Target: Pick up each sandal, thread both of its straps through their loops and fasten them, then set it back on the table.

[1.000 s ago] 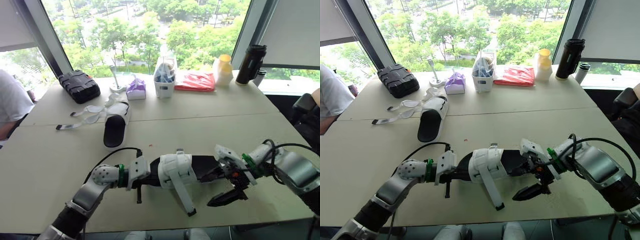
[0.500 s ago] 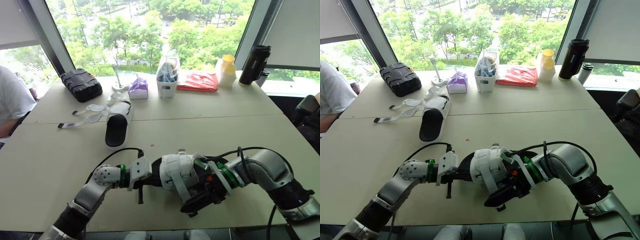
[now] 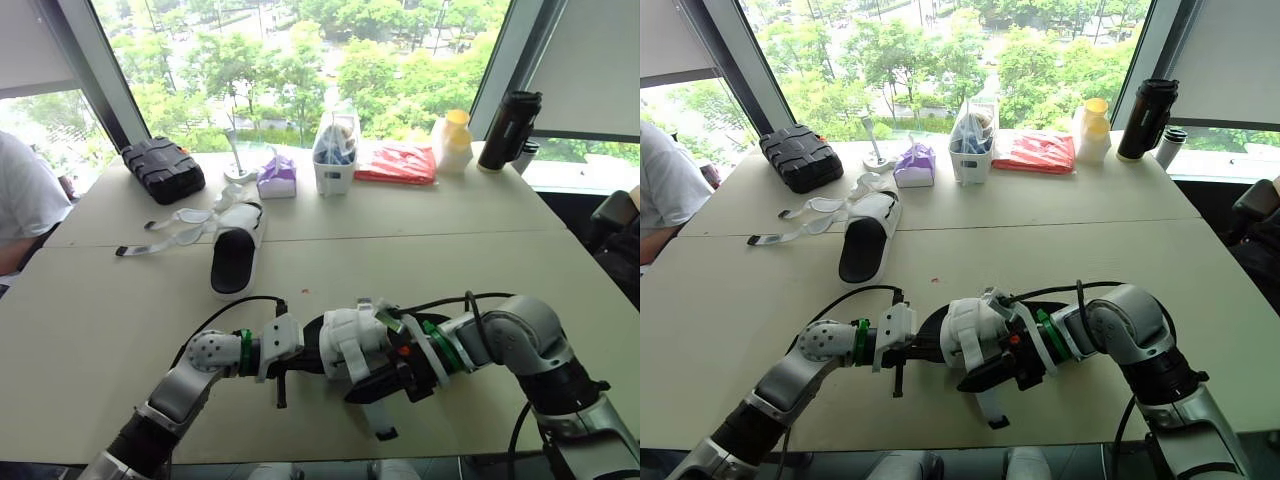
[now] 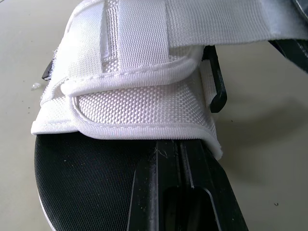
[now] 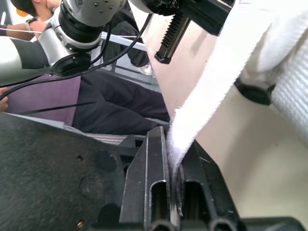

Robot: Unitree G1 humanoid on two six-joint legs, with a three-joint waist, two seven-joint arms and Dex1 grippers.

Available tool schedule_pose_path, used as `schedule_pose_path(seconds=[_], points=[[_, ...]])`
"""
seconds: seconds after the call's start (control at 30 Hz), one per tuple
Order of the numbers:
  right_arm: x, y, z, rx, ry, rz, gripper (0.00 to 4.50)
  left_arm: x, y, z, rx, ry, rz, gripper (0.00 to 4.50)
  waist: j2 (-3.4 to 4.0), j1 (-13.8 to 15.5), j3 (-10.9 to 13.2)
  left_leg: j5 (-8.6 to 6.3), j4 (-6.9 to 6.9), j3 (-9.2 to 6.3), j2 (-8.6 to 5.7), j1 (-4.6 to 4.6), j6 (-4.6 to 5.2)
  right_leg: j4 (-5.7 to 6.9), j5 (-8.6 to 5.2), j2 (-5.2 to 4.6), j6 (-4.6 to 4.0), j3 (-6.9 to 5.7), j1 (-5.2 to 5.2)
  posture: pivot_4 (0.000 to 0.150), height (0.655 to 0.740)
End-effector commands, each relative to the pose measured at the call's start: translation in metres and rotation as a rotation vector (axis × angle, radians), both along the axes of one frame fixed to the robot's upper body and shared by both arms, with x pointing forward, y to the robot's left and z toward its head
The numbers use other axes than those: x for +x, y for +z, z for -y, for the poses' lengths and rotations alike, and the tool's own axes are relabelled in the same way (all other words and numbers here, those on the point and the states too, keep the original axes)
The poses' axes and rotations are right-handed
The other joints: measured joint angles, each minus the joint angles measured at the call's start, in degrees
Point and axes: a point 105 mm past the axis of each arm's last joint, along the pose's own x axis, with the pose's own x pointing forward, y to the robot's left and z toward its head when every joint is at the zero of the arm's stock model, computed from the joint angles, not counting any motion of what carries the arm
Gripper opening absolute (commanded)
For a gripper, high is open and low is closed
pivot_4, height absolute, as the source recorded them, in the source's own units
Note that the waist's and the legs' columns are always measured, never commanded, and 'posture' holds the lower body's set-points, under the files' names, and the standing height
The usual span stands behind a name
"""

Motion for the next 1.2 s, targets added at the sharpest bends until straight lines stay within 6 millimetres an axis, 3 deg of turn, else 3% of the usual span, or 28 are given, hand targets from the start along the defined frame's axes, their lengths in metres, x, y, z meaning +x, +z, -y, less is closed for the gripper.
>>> schedule_pose_path(seconds=[0.03,0.23,0.47,0.93,1.2], points=[[0.005,0.033,-0.01,0.09,0.049,0.083,0.04,-0.021,-0.07,-0.012,0.222,0.02,-0.208,0.0,0.0,0.03,0.0,0.0,0.0,-0.01,0.0,0.0,0.0,0.0,0.0,0.0,0.0,-0.01,0.0,0.15,0.74],[0.043,0.068,-0.035,0.181,-0.014,0.158,0.04,-0.015,-0.07,-0.003,0.226,-0.009,-0.193,0.0,-0.05,0.05,-0.01,0.01,0.06,-0.1,-0.03,0.09,0.01,-0.02,0.01,0.0,0.02,-0.08,-0.05,0.15,0.74],[0.071,0.057,-0.042,0.154,-0.086,0.166,0.04,-0.011,-0.072,0.0,0.231,-0.011,-0.187,0.0,-0.01,0.23,-0.07,0.01,0.09,-0.16,-0.11,0.1,0.02,-0.02,0.05,-0.03,0.04,-0.09,0.0,0.15,0.74],[0.074,0.026,-0.034,0.078,-0.064,0.189,0.04,-0.017,-0.072,-0.005,0.233,0.0,-0.189,0.0,-0.05,0.1,-0.11,0.04,0.09,-0.16,-0.27,0.11,0.09,-0.02,0.02,-0.21,0.09,-0.1,0.03,0.15,0.74],[0.074,0.019,-0.029,0.051,-0.042,0.2,0.04,-0.015,-0.072,-0.008,0.238,0.011,-0.186,0.0,-0.11,-0.01,-0.17,0.03,0.08,-0.17,-0.27,0.12,0.09,-0.01,0.01,-0.21,0.11,-0.1,0.02,0.15,0.74]])
